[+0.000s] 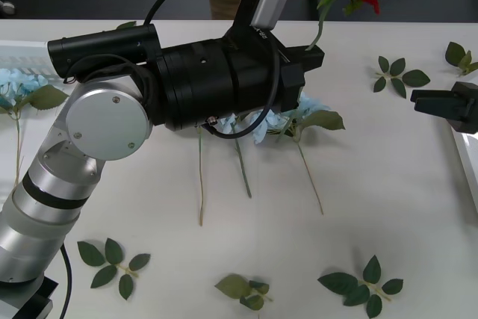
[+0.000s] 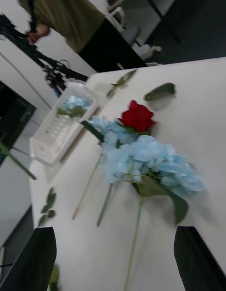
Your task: Place the red flowers into the right box and the blue flowers into the left box. If a person shows an open palm, hand one flower to the person first, then continue sorting.
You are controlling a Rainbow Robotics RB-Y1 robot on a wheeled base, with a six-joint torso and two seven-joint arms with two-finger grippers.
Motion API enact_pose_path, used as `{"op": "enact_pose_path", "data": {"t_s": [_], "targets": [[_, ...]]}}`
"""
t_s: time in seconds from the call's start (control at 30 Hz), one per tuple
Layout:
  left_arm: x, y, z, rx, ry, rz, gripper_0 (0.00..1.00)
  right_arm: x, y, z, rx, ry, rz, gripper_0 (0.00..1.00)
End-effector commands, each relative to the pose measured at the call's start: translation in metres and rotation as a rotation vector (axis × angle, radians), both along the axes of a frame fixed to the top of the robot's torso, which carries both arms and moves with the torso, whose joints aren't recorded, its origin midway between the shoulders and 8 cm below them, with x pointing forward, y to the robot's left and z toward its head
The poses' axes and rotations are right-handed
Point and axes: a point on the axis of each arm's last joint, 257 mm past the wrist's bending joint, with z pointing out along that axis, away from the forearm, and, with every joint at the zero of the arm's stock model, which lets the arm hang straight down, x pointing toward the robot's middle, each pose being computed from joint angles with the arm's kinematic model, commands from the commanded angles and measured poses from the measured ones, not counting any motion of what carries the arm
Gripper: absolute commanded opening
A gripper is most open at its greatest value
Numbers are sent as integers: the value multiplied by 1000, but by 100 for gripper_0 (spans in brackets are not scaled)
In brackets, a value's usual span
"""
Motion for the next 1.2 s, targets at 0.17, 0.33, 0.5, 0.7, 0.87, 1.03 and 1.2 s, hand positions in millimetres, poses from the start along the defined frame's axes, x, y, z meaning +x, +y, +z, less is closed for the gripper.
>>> {"op": "enact_pose_path", "data": {"t_s": [0.17, 0.33, 0.5, 0.7, 0.87, 1.03, 1.2], "targets": [[-10, -7, 10, -25, -30, -12, 0, -14, 52, 48, 272, -92, 142, 73], [-9, -6, 10, -24, -28, -6, 0, -20, 98, 51, 351, -93, 239, 73], [-8, -6, 9, -22, -27, -2, 0, -32, 138, 44, 401, -54, 327, 73], [-3, -7, 6, -20, -21, 11, 0, -41, 173, 46, 417, -55, 407, 73], [-1, -6, 4, -13, -23, 18, 0, -45, 196, 47, 428, -46, 450, 73], [-1, -6, 4, -13, -22, 19, 0, -41, 213, 46, 414, -48, 448, 73], [-1, -8, 5, -18, -23, 19, 0, -31, 229, 43, 388, -46, 431, 73]]}}
